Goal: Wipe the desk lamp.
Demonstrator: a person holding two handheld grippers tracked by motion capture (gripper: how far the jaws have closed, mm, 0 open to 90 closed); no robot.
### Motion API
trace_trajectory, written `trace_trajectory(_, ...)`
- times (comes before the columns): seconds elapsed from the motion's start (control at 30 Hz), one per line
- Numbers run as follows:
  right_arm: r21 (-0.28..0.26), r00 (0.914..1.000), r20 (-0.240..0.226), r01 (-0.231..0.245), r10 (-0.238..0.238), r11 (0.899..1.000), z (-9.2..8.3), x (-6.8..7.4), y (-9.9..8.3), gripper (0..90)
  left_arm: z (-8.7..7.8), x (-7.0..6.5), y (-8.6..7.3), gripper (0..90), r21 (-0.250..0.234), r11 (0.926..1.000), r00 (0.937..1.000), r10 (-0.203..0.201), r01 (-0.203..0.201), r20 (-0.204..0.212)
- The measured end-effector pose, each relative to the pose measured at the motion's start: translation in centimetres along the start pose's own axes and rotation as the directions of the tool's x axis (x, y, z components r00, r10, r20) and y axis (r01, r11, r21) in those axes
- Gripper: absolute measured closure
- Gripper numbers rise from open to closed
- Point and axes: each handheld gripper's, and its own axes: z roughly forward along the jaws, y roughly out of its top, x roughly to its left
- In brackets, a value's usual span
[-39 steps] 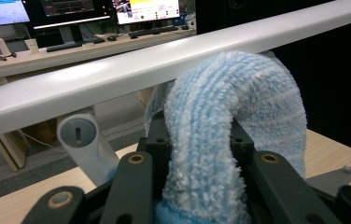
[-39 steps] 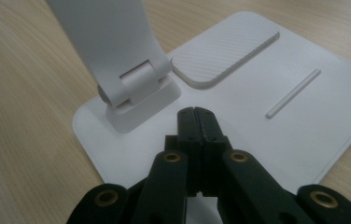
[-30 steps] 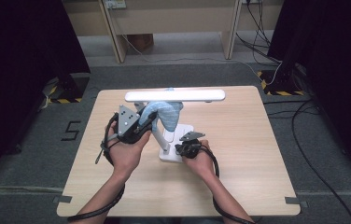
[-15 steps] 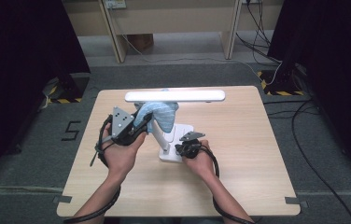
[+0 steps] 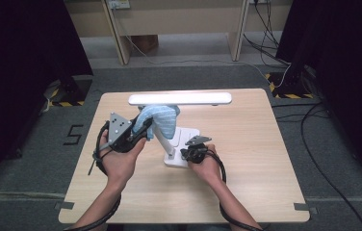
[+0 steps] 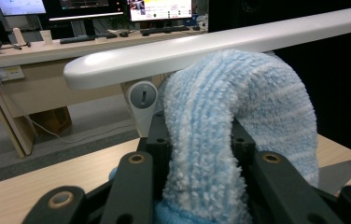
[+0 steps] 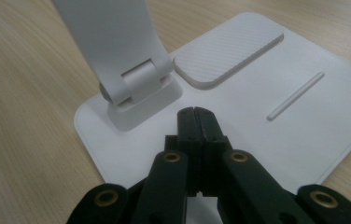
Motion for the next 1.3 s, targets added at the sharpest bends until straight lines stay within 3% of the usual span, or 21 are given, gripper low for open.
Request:
trace_trajectory(0.3,-0.003,1.0,0.0,-0.001,0.001,1.0,0.0,0.0,0.0,90.0,0.0,-0.5,-0.6,69.4,-0.026,0.9967,0.9962,0.076,-0.077,-0.044)
trace_trajectory(0.57,-0.004,1.0,-0.003,-0.005,0.005,1.0,0.0,0.0,0.0,90.0,0.0,-0.6,-1.2,69.5,-0.044,0.9923,0.9919,0.113,-0.116,-0.057)
trace_trajectory(1.3,-0.007,1.0,-0.009,0.003,-0.003,1.0,0.1,0.1,-0.1,90.0,0.8,-0.8,-3.4,69.4,0.007,0.9941,0.9923,0.108,-0.108,-0.061)
